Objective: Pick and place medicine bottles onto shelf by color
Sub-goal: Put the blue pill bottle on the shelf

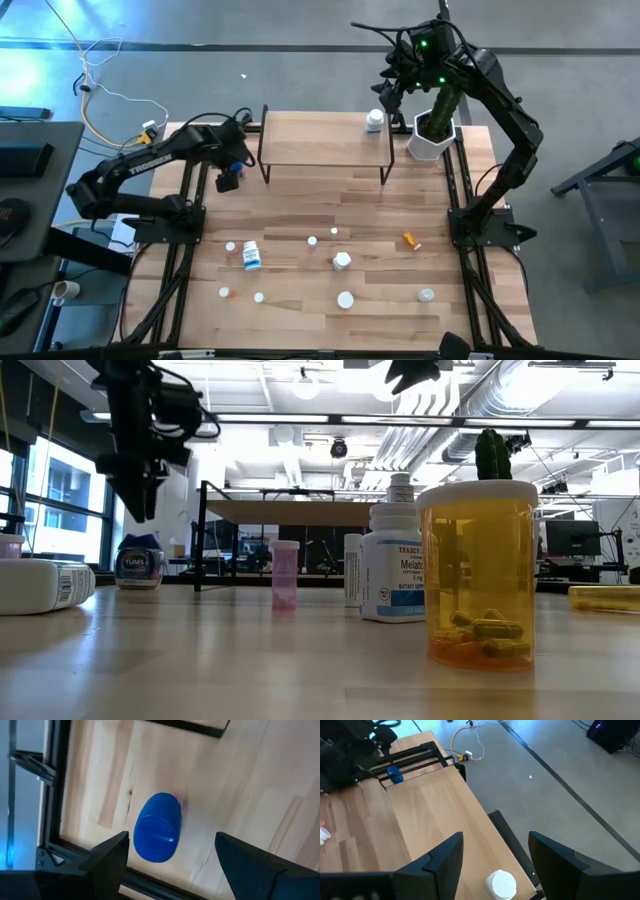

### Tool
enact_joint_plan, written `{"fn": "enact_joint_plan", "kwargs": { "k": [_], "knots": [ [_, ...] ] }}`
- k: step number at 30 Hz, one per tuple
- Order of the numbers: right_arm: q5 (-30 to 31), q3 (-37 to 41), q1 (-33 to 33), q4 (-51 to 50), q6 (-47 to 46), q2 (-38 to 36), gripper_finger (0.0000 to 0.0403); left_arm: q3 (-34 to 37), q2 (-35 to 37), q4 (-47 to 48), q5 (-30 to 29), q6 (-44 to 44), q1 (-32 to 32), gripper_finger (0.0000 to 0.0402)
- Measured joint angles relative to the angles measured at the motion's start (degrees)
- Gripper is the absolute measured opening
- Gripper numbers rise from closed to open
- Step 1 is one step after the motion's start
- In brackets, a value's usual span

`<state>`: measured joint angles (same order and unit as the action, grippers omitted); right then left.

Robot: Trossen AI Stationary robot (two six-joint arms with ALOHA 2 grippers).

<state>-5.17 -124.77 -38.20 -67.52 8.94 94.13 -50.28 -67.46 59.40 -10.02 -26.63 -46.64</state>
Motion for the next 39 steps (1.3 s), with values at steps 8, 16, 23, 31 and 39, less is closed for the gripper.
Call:
{"fn": "enact_joint_plan", "kwargs": {
  "k": [8,16,23,31,39],
  "knots": [
    [0.0,0.0,0.0,0.0,0.1,0.0,0.0216,0.0,-4.6,-1.2,-0.5,-0.2,-2.9,0.0282],
    [0.0,0.0,0.0,-0.2,0.1,0.0,0.0216,0.0,-8.6,-2.1,2.2,-0.6,-6.6,0.0282],
    [0.0,0.0,0.0,-0.4,0.1,0.0,0.0216,0.0,-11.2,-2.1,4.5,-1.6,-7.9,0.0268],
    [0.0,0.0,0.0,-0.4,0.1,0.0,0.0216,-0.1,-13.1,-2.0,5.1,-2.2,-9.1,0.0169],
    [0.0,0.0,0.0,-0.4,-1.1,0.0,0.0216,0.1,-12.5,-1.7,5.1,-1.1,-9.4,0.0168]
  ]
}}
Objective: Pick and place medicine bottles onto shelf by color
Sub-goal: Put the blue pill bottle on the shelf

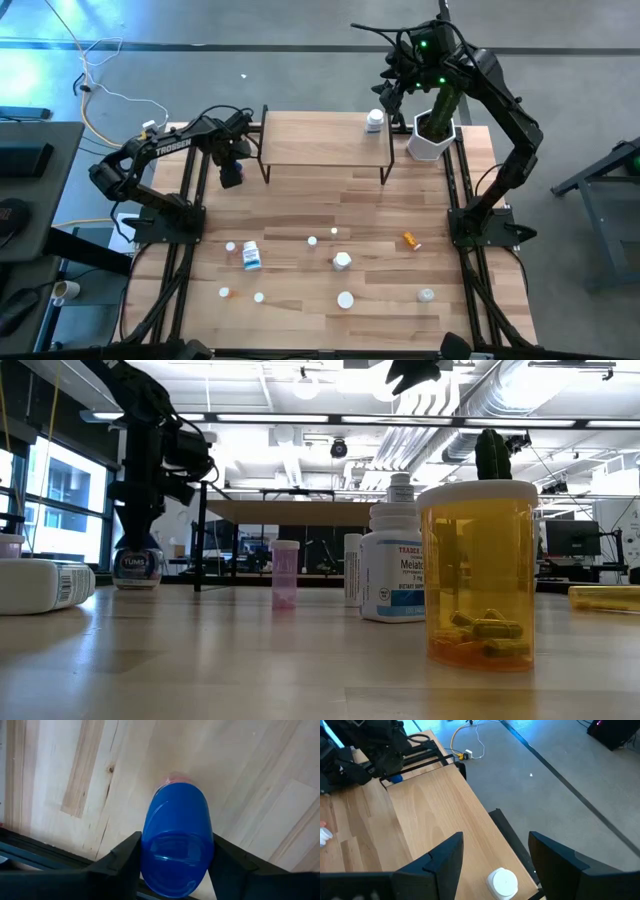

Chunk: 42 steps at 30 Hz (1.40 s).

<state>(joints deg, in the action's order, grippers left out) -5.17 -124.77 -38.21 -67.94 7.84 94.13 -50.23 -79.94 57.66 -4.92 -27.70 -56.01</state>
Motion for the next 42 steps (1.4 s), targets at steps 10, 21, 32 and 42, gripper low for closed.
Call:
{"fn": "enact_joint_plan", "kwargs": {
  "k": [10,21,32,42],
  "knots": [
    [0.0,0.0,0.0,-0.1,-0.3,0.0,0.0216,-4.7,2.7,9.6,-1.8,4.0,0.0,0.0172],
    [0.0,0.0,0.0,-0.4,-0.3,0.0,0.0216,-22.5,3.3,18.3,-7.0,4.2,0.2,0.0176],
    [0.0,0.0,0.0,-0.4,0.1,0.0,0.0216,-41.4,3.3,18.8,-9.5,4.2,0.2,0.0177],
    [0.0,0.0,0.0,-0.4,0.1,0.0,0.0216,-53.0,1.8,11.9,-7.8,4.6,1.0,0.0178]
  ]
}}
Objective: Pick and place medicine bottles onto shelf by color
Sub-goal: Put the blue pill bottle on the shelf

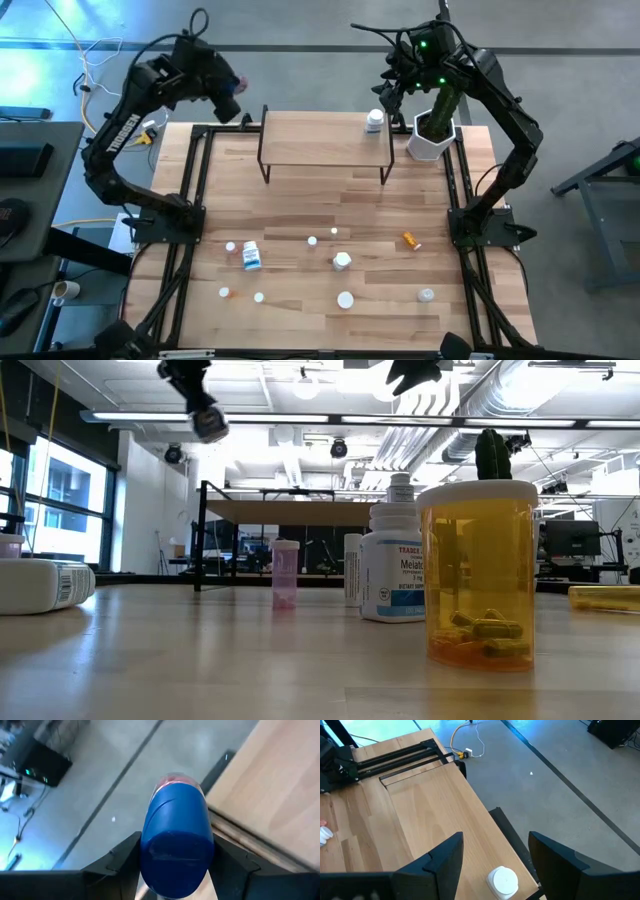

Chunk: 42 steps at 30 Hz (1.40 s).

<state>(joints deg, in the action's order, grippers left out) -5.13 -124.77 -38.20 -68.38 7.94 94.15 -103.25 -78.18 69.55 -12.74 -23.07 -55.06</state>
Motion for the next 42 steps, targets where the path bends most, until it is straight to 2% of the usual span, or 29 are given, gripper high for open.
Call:
{"fn": "enact_joint_plan", "kwargs": {
  "k": [8,16,28,33,42],
  "knots": [
    [0.6,0.0,0.0,0.0,0.0,0.0,0.0216,-9.3,-8.8,-0.7,1.5,-2.1,0.7,0.0178],
    [0.6,0.0,0.0,0.0,1.3,0.0,0.0216,-17.3,-19.6,5.0,4.9,-0.2,3.0,0.0178],
    [0.6,0.0,0.0,0.0,1.5,0.0,0.0216,-18.5,-29.5,12.5,7.9,-3.1,5.7,0.0177],
    [0.6,0.0,0.0,0.0,1.5,0.0,0.0216,-18.5,-31.1,13.1,12.3,-3.2,6.4,0.0177],
    [0.6,0.0,0.0,0.0,1.5,0.0,0.0216,-18.5,-33.2,15.1,12.3,-4.1,8.0,0.0176]
  ]
}}
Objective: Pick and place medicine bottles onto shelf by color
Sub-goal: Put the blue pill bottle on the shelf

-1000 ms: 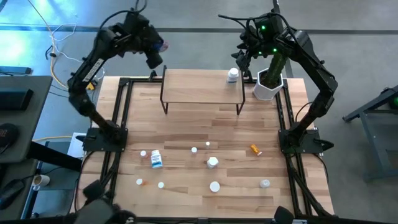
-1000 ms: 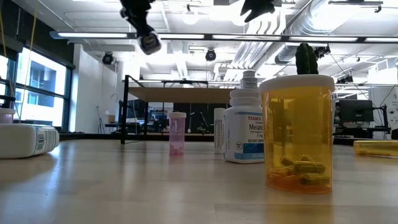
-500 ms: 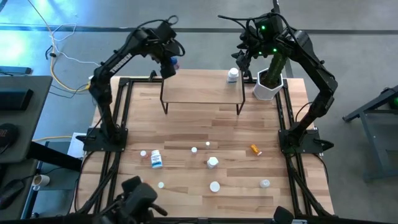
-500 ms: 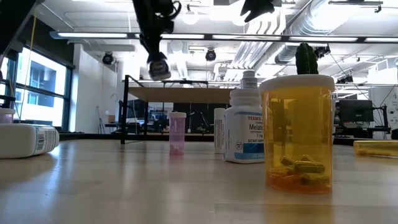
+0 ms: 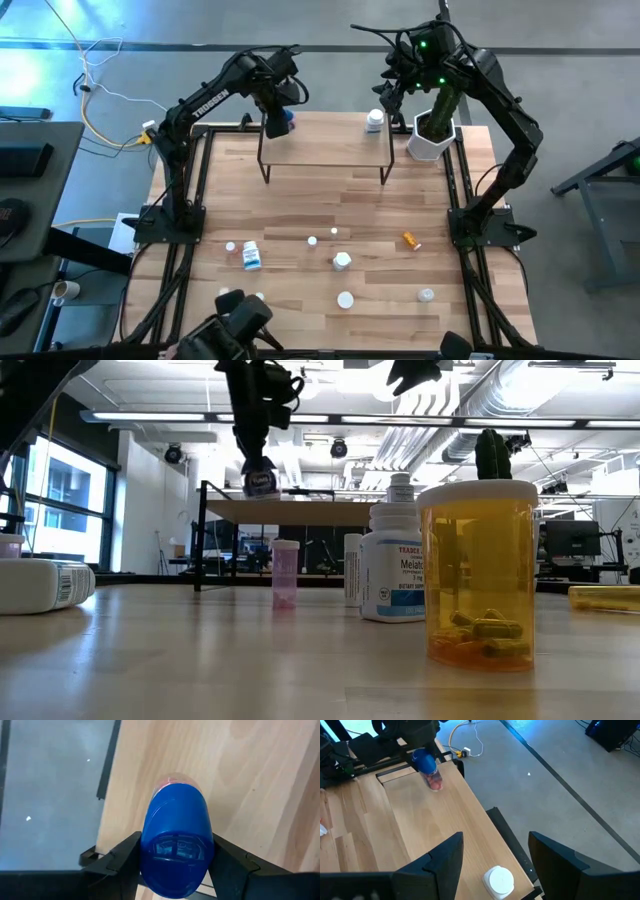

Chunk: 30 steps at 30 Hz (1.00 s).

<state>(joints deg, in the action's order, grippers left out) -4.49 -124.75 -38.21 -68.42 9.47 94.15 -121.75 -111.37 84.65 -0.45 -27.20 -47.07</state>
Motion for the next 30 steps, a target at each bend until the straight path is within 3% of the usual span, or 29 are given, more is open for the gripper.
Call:
{"fn": "enact_joint_plan", "kwargs": {
  "k": [15,30],
  "knots": [
    [0.0,0.0,0.0,-2.3,0.6,0.0,0.0216,-0.1,-2.0,1.5,-0.6,1.7,-0.1,0.0179],
    [0.0,0.0,0.0,-2.3,1.0,0.0,0.0216,0.1,-2.3,-0.6,-4.9,1.6,2.1,0.0233]
  ]
}}
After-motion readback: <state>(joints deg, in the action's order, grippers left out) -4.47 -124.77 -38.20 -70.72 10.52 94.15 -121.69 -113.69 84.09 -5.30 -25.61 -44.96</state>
